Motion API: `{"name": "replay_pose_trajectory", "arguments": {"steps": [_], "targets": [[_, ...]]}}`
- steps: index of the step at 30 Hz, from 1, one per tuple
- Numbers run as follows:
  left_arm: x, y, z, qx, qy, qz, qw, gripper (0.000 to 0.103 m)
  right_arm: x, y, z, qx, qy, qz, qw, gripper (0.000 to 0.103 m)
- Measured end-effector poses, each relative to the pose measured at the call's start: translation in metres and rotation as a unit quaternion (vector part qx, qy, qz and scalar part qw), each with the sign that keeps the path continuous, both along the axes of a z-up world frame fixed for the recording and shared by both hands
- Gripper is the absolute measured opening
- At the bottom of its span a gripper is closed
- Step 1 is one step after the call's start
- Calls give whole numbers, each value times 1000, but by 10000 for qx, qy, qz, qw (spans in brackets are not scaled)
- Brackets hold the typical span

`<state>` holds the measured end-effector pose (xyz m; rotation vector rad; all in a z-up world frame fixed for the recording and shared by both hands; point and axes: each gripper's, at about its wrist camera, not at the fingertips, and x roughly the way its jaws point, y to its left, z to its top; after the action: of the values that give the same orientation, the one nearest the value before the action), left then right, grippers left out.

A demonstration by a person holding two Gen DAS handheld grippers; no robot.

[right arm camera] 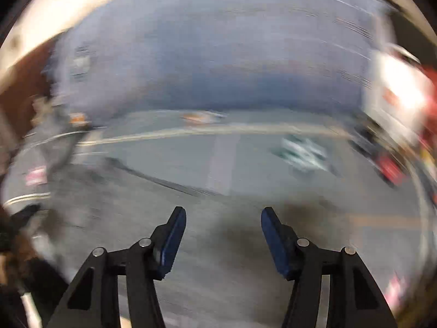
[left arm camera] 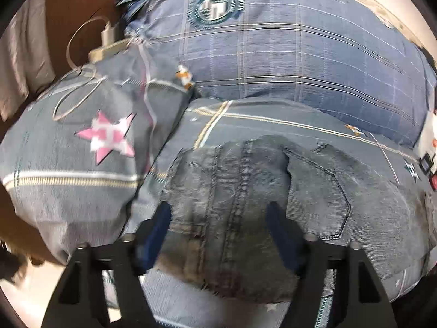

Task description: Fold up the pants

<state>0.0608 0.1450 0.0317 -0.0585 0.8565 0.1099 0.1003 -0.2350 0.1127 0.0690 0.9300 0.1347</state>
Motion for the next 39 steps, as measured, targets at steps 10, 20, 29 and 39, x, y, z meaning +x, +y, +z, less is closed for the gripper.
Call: {"name": "replay_pose_trajectory", "arguments": {"steps": [10,20,29,39], "targets": [[-1,17,-67,-281,618,176,9975,80,136,190,-74,37,1131,1878,9757,44],[-8,19,-68,-193,544,16,9983,82,153,211,-97,-932,966,1970,9712,3],[-10,15,-67,-53,577,70,9983,82,151,185,-83,-349,610,1311,9889,17],[-13,12,-68,76,639,136,9978,82,58,128,-52,1420,610,1369,9785,101]]}}
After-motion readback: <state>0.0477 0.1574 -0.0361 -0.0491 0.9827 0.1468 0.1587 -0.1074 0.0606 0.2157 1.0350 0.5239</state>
